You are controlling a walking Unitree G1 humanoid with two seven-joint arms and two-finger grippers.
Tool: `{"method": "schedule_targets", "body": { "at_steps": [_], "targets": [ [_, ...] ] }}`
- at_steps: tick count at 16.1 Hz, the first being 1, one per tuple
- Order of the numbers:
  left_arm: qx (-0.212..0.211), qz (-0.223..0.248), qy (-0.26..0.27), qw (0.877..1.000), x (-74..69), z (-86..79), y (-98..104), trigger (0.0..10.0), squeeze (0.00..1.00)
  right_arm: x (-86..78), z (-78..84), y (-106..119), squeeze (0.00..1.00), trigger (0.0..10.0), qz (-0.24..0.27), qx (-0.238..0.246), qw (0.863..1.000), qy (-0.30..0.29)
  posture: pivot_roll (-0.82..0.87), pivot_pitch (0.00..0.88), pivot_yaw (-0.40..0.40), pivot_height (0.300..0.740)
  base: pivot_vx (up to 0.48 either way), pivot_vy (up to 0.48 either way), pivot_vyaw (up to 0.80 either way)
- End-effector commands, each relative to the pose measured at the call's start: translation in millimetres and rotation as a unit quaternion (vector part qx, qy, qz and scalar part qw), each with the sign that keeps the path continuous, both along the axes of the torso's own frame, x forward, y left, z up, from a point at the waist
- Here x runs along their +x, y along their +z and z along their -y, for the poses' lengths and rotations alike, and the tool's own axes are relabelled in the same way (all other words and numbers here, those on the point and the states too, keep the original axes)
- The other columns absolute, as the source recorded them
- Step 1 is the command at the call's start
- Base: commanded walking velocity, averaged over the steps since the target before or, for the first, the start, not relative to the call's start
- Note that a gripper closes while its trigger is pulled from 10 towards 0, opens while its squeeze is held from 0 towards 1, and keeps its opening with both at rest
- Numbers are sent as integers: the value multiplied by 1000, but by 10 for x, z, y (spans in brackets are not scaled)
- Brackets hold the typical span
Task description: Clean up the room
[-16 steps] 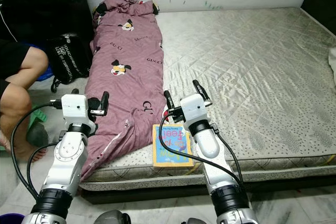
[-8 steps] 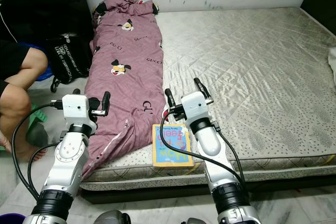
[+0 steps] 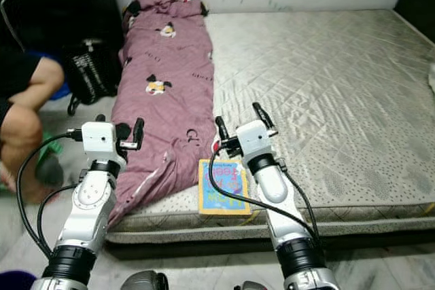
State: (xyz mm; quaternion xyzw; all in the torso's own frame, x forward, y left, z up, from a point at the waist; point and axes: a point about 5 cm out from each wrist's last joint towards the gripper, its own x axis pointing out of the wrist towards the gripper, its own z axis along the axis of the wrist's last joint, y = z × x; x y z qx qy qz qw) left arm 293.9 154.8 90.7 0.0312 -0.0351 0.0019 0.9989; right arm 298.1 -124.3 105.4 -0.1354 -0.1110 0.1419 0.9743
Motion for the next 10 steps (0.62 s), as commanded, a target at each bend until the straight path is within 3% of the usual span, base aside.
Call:
{"method": "schedule_targets", "body": {
  "at_steps": [1, 10],
  "targets": [
    [4, 3, 0, 1000, 5, -25, 29, 10000, 0, 4, -28, 43, 0, 10000, 5, -1, 1000, 6, -38, 0, 20, 740, 0, -270, 444],
    [3, 3, -2, 1000, 24, -26, 39, 10000, 0, 10, -45, 36, 0, 10000, 5, -5, 1000, 9, -39, 0, 23, 740, 0, -257, 447]
  ]
}}
